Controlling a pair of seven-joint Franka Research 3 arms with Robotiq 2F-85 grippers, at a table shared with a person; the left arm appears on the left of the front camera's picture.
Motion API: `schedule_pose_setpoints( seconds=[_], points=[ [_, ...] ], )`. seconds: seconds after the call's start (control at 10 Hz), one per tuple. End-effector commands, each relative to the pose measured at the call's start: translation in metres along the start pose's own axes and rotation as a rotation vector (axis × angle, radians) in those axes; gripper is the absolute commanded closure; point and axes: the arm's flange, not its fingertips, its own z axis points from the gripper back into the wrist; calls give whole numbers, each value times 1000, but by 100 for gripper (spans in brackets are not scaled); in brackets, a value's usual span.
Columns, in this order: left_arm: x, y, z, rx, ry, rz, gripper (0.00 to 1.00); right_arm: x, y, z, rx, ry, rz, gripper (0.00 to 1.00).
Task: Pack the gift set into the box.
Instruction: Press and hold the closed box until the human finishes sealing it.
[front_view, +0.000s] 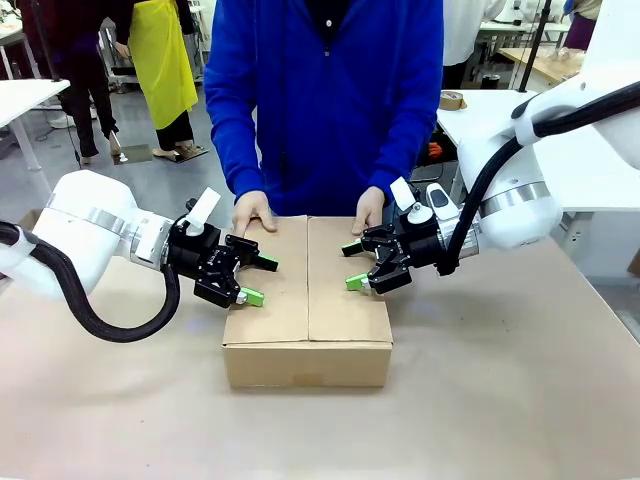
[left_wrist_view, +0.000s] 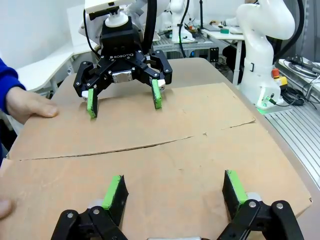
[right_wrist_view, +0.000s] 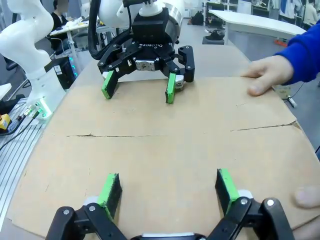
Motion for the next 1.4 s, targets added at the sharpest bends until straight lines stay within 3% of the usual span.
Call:
schedule_pose_setpoints(
  seconds=[0.0,1.3],
  points=[
    [-2,-2,1,-2,-1,-15,0,-3,0,0,0,1,12,0],
    [-2,-2,1,-2,-1,-15,0,-3,0,0,0,1,12,0]
  ],
)
